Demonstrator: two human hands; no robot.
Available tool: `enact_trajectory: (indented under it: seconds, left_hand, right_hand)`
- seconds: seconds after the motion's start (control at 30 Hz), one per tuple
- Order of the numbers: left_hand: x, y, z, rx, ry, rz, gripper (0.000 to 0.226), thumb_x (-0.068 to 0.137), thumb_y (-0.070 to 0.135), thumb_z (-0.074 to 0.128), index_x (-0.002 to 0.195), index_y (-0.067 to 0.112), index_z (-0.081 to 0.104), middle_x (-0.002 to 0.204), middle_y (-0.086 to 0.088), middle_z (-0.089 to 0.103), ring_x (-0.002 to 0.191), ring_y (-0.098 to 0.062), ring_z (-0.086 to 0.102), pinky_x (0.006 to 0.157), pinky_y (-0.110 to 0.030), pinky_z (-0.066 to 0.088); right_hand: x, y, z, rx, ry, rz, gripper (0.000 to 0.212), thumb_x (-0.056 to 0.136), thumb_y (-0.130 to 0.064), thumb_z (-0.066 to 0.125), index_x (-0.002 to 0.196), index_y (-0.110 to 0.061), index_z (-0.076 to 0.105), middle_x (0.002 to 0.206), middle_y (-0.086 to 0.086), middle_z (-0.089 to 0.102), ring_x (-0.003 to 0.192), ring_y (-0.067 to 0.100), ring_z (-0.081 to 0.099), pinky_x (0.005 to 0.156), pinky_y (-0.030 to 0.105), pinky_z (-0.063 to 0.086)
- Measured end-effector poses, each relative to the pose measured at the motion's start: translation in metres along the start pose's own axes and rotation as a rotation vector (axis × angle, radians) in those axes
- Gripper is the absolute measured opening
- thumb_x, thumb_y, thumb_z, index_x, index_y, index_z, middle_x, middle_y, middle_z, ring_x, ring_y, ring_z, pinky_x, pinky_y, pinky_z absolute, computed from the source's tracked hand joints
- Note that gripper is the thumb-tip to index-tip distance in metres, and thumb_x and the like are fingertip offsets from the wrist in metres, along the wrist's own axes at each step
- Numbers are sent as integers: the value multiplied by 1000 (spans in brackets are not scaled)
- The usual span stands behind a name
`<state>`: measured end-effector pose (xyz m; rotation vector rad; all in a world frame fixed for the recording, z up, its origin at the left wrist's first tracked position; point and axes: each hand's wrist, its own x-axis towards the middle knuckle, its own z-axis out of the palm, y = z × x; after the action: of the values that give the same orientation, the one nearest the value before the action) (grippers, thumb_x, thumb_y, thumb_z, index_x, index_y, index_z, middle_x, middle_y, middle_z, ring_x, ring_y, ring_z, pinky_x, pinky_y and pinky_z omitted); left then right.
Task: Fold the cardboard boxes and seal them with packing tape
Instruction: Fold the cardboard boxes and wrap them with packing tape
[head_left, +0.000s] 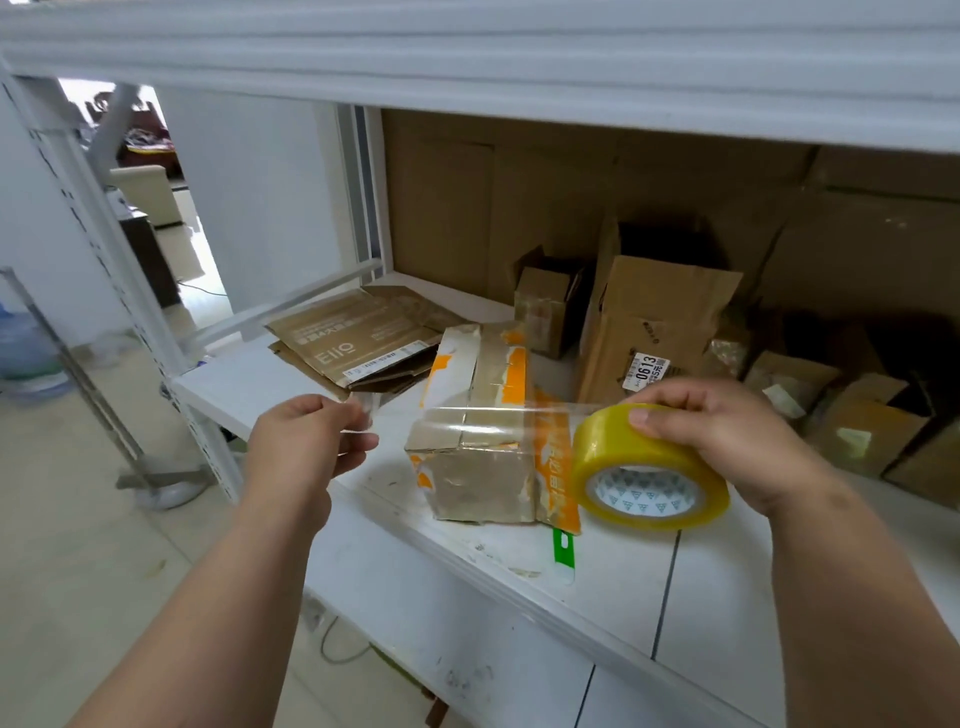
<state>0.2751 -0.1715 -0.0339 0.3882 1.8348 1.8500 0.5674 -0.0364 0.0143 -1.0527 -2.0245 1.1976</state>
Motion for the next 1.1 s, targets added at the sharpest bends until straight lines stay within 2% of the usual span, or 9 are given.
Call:
enact_trajectory:
  seconds: [0.07,0.23,0.47,0.6,0.73,0.8,0.87,1.0,1.1]
  left_hand:
    - [3,-8,0,-13,14,-34,12,90,7,67,79,5,64,75,-9,73,57,-18,69,58,-29,54]
    - [8,-20,1,-25,10,-83,6,90,6,67,85,3,65,74,-10,74,57,-19,69,61,-31,56]
    - [13,-43,4,-12,-27,-184,5,89,7,68,88,3,65,79,-14,72,59,-21,66,61,-32,55]
    - [10,-55,10,61,-122,-224,17,88,16,72,81,1,68,74,-11,73,56,-19,66,61,-30,57]
    - [8,-58,16,124,-210,-268,21,90,20,70,78,3,68,70,-7,71,54,-16,64,58,-28,54]
    - [6,-57,18,155,-239,-273,24,91,23,69,77,4,68,68,-4,71,58,-16,64,55,-28,53]
    - [6,-56,18,192,-246,-263,25,91,26,69,79,4,69,76,-7,72,68,-19,65,54,-29,54]
    - [7,-56,15,252,-242,-228,19,91,29,71,101,14,64,100,-9,64,87,-22,62,58,-33,55]
    - [5,-55,18,178,-249,-133,11,94,8,64,98,18,63,99,-11,65,85,-24,61,65,-31,53]
  right_hand:
    - [6,3,3,-35,19,49,17,85,-17,72,75,-29,78,78,-1,75,75,20,72,76,37,56]
    - [13,9,7,-58,8,116,4,84,-17,73,83,-20,77,79,4,76,80,27,72,77,40,56]
    - [26,16,15,-195,-38,182,11,83,-21,75,73,-25,76,76,1,74,78,22,70,74,35,55]
    - [29,22,27,-467,-43,246,8,83,-36,70,77,-31,71,85,-8,68,81,11,63,69,31,53]
    - [26,21,47,-687,-40,299,38,77,-72,57,80,-35,65,83,-12,64,77,9,60,66,32,50]
    - [24,18,58,-773,-25,299,50,74,-82,50,79,-34,62,79,-13,62,73,8,58,65,30,46]
    - [25,14,65,-852,-34,283,55,75,-85,46,80,-32,60,76,-13,62,70,8,57,72,33,48]
    - [26,7,68,-853,-71,336,53,76,-83,49,81,-31,58,78,-10,63,71,10,58,81,40,52]
    - [26,5,68,-847,-73,360,53,75,-83,51,81,-31,57,79,-10,63,70,10,58,76,36,51]
